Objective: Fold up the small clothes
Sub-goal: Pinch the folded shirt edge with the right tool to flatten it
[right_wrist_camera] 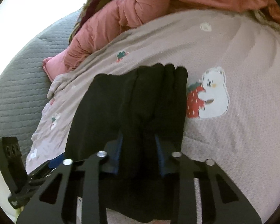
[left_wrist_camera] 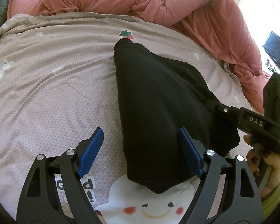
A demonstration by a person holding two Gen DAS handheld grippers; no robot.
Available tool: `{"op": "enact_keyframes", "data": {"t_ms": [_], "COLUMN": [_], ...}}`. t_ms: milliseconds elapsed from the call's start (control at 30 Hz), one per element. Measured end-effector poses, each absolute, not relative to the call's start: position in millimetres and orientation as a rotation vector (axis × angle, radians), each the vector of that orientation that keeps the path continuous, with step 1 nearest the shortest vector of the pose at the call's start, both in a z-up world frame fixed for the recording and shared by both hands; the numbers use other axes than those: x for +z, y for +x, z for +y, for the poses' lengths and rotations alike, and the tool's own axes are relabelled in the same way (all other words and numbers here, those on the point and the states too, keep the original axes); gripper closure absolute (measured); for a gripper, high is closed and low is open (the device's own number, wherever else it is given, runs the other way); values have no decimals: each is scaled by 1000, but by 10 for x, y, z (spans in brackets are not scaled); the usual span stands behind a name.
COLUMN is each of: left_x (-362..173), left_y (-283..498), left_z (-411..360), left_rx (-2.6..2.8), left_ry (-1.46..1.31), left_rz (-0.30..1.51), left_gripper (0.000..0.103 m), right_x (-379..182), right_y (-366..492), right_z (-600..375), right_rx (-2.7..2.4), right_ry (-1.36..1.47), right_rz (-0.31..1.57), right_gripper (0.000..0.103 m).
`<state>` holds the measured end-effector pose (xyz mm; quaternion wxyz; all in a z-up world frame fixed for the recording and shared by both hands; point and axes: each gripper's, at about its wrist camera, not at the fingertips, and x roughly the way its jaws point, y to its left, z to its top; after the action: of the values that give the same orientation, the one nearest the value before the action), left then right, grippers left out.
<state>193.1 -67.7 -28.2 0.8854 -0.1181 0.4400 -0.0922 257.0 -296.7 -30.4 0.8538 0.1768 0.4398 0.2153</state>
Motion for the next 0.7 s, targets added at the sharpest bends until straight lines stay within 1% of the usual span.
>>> {"op": "enact_keyframes", "data": {"t_ms": [67, 233, 367, 433, 467, 533, 600, 667, 700], "left_x": [-269, -233, -248, -282, -307, -335, -357, -367, -366], "left_y": [1927, 1891, 1879, 1887, 1889, 1890, 1889, 1884, 1884], "left_z": [-691, -721, -765, -781, -784, -773, -747, -732, -730], "left_rx": [-198, -217, -228, -225, -223, -214, -216, -214, -213], "left_ry": [-243, -244, -230, -228, -225, -224, -234, -233, -231], "left_rz": [919, 921, 927, 936, 941, 948, 952, 953, 953], "left_gripper": [29, 29, 29, 29, 26, 24, 22, 21, 21], "right_x": [-204, -86, -180, -301, -346, -406, -409, -399, -394], "right_y": [2502, 2383, 2371, 2408, 2409, 2402, 2375, 2344, 2328], "right_z": [-2954, -2968, -3013, -3014, -3017, -3026, -3037, -3026, -3021], "right_rx": [452, 425, 385, 377, 364, 355, 346, 331, 327], "right_ry": [330, 245, 214, 203, 204, 210, 215, 200, 196], "right_rz": [882, 830, 844, 884, 889, 900, 894, 890, 888], "right_gripper": [84, 86, 85, 82, 77, 71, 70, 63, 63]}}
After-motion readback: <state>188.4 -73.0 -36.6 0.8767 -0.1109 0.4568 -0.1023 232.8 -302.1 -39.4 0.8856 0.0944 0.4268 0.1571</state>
